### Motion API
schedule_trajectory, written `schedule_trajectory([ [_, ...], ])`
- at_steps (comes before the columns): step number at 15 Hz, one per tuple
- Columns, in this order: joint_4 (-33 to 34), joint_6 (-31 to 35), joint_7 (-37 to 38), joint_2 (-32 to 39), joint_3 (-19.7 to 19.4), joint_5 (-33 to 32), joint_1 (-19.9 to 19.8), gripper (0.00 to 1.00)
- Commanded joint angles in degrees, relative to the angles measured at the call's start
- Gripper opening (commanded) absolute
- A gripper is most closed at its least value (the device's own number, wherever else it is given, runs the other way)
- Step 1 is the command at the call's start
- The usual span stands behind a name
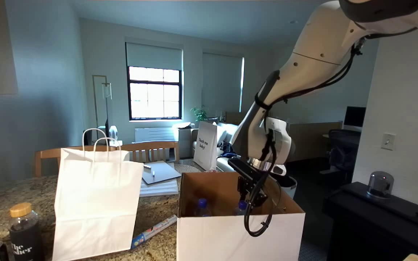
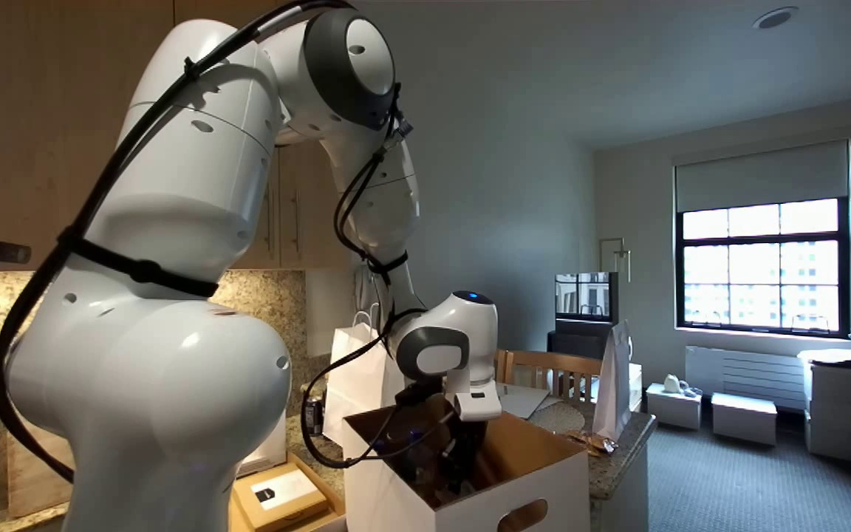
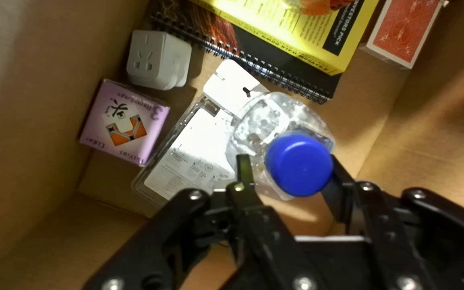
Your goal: Put the water bottles on the counter in the box
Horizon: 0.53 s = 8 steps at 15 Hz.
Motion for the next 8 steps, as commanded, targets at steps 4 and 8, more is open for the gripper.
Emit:
schedule_trajectory([
  [4,0.21,-0.96,2.87,-1.07,1.31,-1.86,-1.07,0.98],
  [8,0.74,-0.98,2.93,-1.07,1.48,-2.1,-0.97,1.0],
])
